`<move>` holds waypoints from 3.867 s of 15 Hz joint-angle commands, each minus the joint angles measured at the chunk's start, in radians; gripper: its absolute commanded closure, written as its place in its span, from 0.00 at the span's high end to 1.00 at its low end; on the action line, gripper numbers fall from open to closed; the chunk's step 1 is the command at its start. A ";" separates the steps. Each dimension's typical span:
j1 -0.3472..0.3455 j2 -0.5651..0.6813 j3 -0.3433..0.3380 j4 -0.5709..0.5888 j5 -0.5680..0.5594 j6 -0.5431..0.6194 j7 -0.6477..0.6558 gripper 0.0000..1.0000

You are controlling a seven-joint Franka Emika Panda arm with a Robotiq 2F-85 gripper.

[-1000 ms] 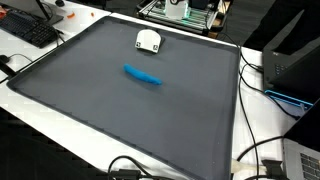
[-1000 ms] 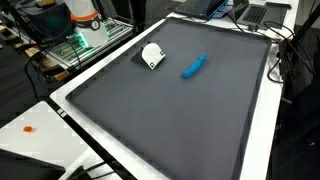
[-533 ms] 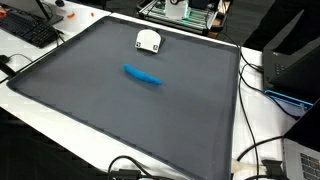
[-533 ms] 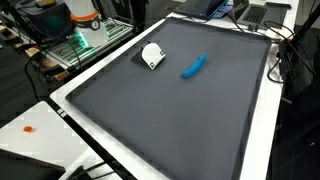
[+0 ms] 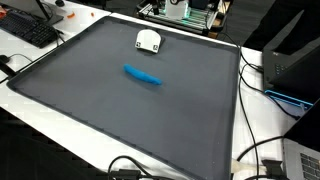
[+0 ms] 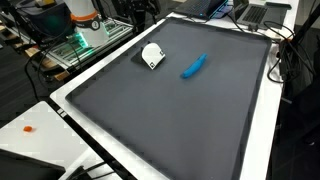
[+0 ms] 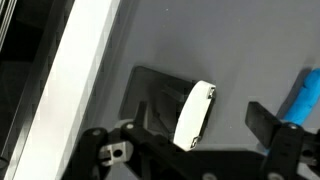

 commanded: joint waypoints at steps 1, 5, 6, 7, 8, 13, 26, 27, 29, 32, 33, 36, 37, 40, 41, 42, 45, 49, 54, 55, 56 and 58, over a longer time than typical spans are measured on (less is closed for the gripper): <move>0.033 0.091 0.012 -0.006 -0.001 0.118 0.084 1.00; 0.061 0.186 0.014 -0.004 -0.034 0.241 0.085 1.00; 0.061 0.208 0.014 -0.004 -0.053 0.267 0.095 1.00; 0.059 0.230 0.014 -0.004 -0.074 0.292 0.108 1.00; 0.058 0.250 0.014 -0.003 -0.098 0.317 0.129 1.00; 0.066 0.318 -0.004 -0.001 -0.172 0.395 0.217 1.00; 0.074 0.346 -0.029 0.005 -0.254 0.478 0.320 0.08; 0.074 0.346 -0.030 0.005 -0.252 0.480 0.325 0.01; 0.077 0.341 -0.033 0.008 -0.233 0.490 0.331 0.00; 0.077 0.333 -0.036 0.015 -0.236 0.485 0.359 0.01; 0.079 0.326 -0.037 0.018 -0.228 0.477 0.358 0.01; 0.084 0.281 -0.037 0.033 -0.217 0.433 0.351 0.01; 0.088 0.265 -0.036 0.041 -0.211 0.413 0.338 0.01; 0.094 0.218 -0.028 0.094 -0.247 0.298 0.302 0.01; 0.093 0.213 -0.020 0.124 -0.278 0.253 0.300 0.01; 0.100 0.213 -0.015 0.158 -0.289 0.203 0.275 0.01; 0.128 0.242 -0.003 0.265 -0.311 0.082 0.177 0.01; 0.163 0.314 0.010 0.396 -0.322 0.033 0.014 0.01; 0.199 0.430 0.021 0.543 -0.356 -0.013 -0.184 0.01; 0.205 0.456 0.020 0.570 -0.370 -0.022 -0.221 0.01; 0.212 0.479 0.018 0.595 -0.389 -0.032 -0.255 0.01; 0.223 0.524 0.013 0.643 -0.418 -0.050 -0.334 0.01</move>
